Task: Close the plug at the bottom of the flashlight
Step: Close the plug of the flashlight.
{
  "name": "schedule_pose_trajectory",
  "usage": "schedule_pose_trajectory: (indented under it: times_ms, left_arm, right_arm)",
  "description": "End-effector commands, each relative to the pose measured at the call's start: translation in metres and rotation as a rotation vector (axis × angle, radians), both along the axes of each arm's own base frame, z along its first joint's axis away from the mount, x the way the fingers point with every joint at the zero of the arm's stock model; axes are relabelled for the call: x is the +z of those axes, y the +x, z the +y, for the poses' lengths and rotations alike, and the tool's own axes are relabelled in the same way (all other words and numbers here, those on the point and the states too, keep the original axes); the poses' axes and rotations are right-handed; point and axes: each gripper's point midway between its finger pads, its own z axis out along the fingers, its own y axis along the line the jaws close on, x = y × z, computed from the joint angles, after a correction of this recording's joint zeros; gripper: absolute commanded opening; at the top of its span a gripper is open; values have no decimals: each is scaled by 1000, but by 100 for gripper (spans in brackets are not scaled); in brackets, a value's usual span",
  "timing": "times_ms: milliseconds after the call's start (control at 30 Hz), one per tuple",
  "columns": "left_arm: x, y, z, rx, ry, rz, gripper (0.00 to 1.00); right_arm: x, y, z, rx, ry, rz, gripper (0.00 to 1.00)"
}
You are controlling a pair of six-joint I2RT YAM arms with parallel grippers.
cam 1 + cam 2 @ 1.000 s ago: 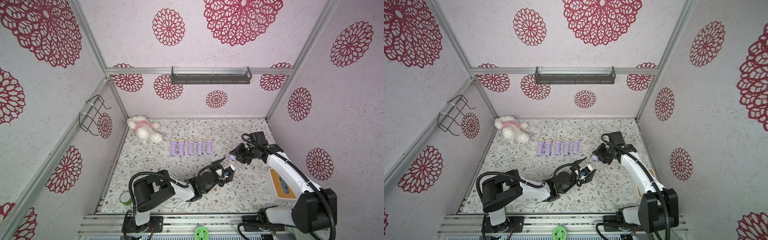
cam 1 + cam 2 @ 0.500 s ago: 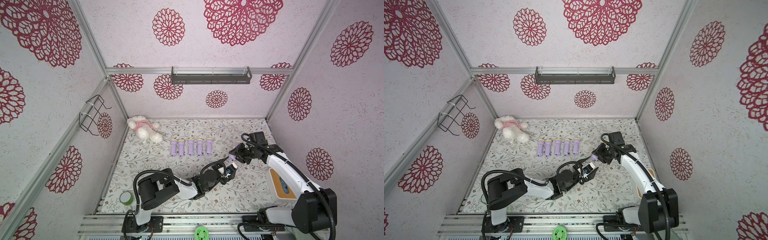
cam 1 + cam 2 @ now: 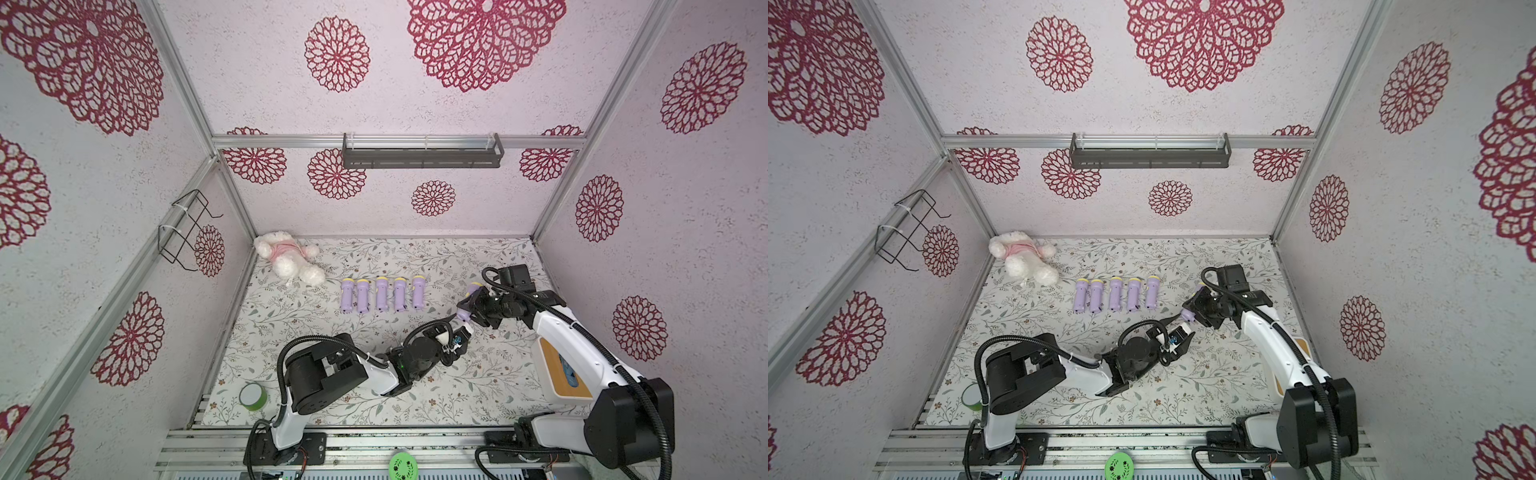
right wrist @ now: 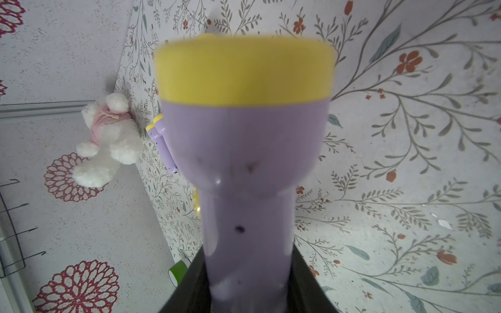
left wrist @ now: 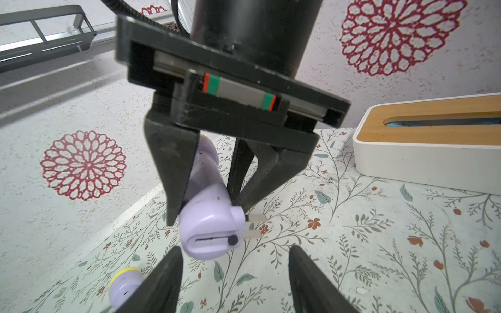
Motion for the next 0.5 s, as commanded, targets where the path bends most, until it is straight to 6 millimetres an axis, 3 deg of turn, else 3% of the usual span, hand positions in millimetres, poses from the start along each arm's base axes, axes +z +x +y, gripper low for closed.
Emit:
schedule_pose_trajectory:
  times_ms: [0, 467]
  left_arm:
    - [4, 3, 0, 3, -14, -13, 63]
    - [5, 7, 12, 55, -1, -47, 62]
  right_arm:
    - [15, 0, 5, 10, 30, -48, 0]
    - [10, -1, 4, 13, 27, -42, 0]
